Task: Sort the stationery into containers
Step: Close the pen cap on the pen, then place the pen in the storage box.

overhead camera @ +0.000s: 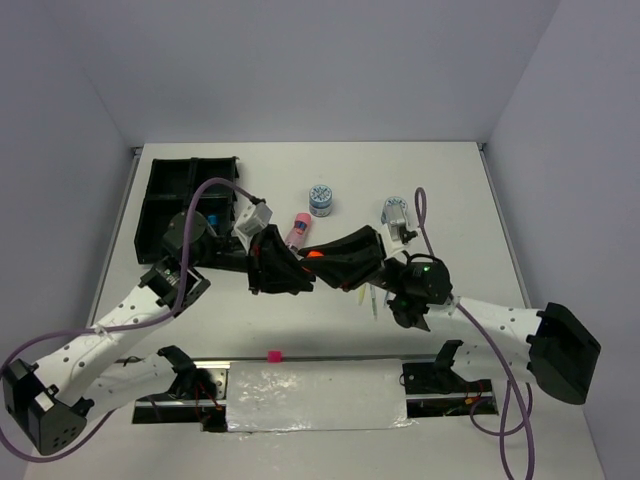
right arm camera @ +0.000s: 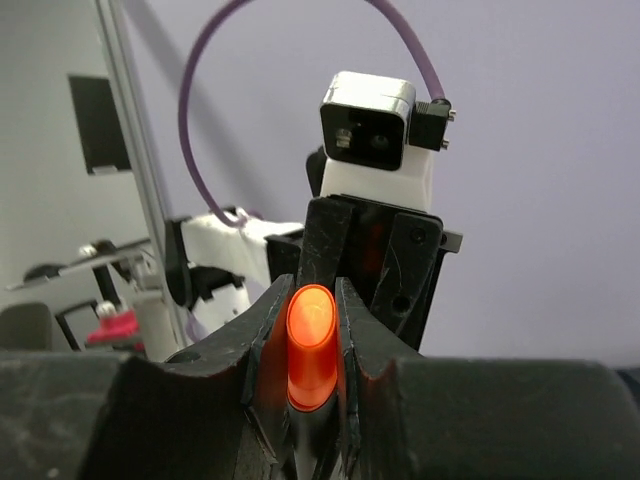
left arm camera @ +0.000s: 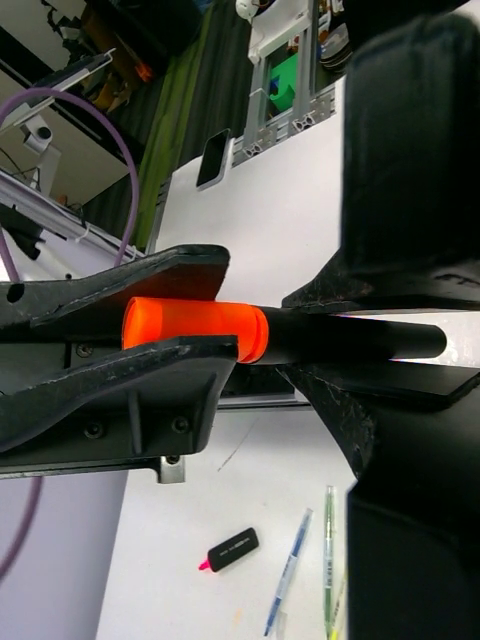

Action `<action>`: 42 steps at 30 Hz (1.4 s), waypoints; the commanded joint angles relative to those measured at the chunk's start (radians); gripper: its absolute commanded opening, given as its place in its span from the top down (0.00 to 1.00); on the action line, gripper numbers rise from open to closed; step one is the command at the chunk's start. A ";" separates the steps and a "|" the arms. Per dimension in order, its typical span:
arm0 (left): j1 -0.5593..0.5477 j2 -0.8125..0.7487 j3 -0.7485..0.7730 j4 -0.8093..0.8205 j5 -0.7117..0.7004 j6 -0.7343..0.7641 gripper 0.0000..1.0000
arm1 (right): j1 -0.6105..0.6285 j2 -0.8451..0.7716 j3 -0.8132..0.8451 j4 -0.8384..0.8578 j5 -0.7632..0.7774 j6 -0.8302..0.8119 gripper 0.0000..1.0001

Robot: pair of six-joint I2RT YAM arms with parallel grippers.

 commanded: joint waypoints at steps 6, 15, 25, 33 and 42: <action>0.077 -0.044 0.217 0.450 -0.264 -0.005 1.00 | 0.149 0.273 -0.169 -0.286 -0.277 0.076 1.00; 0.200 0.004 0.300 0.554 -0.182 -0.123 1.00 | 0.230 0.400 -0.140 -0.383 -0.245 0.007 1.00; 0.251 -0.028 0.235 0.386 -0.181 -0.028 1.00 | 0.240 0.395 -0.122 -0.280 -0.231 0.053 1.00; 0.225 -0.258 -0.240 0.286 -0.262 -0.023 1.00 | 0.063 -0.030 0.375 -1.027 0.105 -0.133 0.41; 0.221 -0.249 -0.202 -0.303 -0.766 0.053 1.00 | -0.214 -0.091 0.682 -1.296 0.154 -0.169 0.00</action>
